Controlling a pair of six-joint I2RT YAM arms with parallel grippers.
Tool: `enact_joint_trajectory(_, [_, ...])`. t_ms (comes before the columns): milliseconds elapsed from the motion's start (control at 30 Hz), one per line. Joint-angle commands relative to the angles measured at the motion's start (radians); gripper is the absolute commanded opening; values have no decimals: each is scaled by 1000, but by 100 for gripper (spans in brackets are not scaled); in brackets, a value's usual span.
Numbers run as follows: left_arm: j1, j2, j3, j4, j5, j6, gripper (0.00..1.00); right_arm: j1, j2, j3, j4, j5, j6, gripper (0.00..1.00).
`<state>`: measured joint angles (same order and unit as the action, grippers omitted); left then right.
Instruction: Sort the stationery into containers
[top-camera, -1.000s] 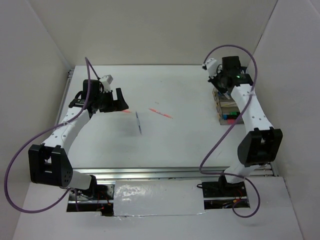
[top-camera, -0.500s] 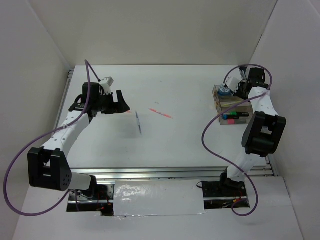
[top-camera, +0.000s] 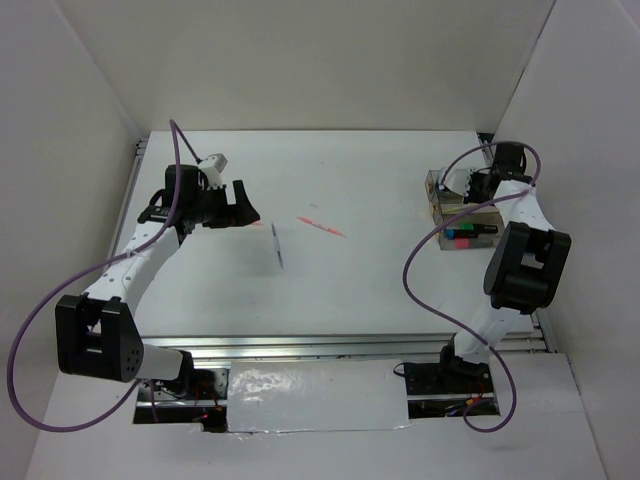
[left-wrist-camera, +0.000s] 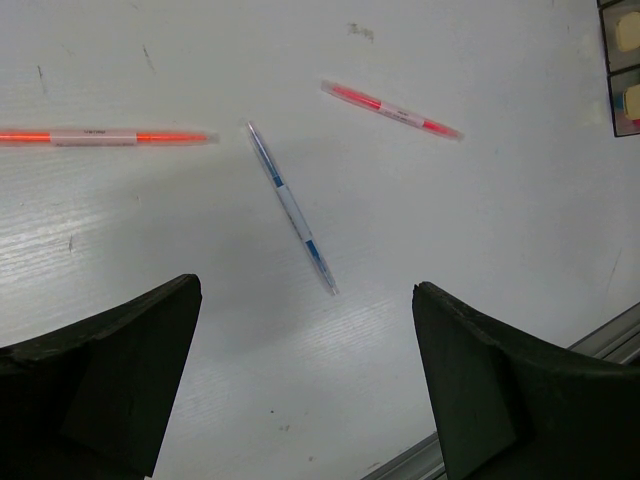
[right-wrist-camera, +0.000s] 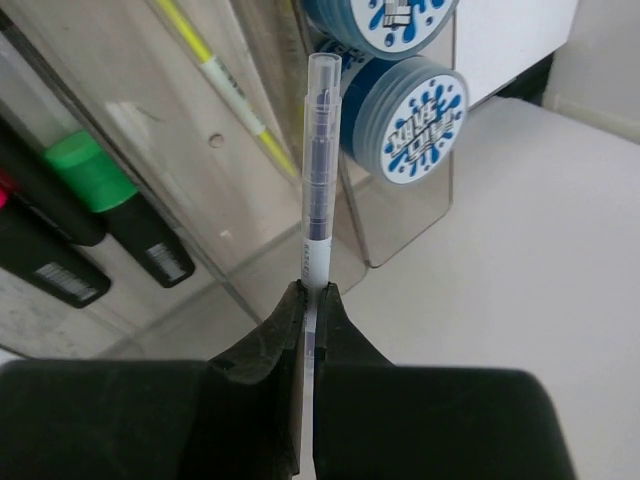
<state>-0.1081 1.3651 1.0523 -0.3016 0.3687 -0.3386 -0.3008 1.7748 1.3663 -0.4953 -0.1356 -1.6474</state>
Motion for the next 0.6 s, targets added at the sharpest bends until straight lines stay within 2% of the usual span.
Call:
enact_joint_trajectory(0, [-2, 0, 14, 29, 9, 18, 99, 9, 2, -22, 55, 4, -127, 0])
enact_joint_trajectory(167, [-4, 5, 15, 24, 7, 16, 99, 25, 28, -29, 78, 54, -149, 0])
enact_joint_trajectory(333, [-2, 8, 25, 16, -1, 19, 99, 34, 37, -12, 44, 68, -160, 7])
enact_joint_trajectory(400, [-4, 9, 26, 15, -1, 18, 99, 35, 31, -9, 34, 59, -158, 12])
enact_joint_trajectory(533, [-2, 12, 32, 10, 1, 13, 99, 40, 8, -10, 17, 31, -140, 35])
enact_joint_trajectory(567, [-2, 12, 34, 12, 4, 13, 99, 48, -1, -7, 9, 28, -131, 35])
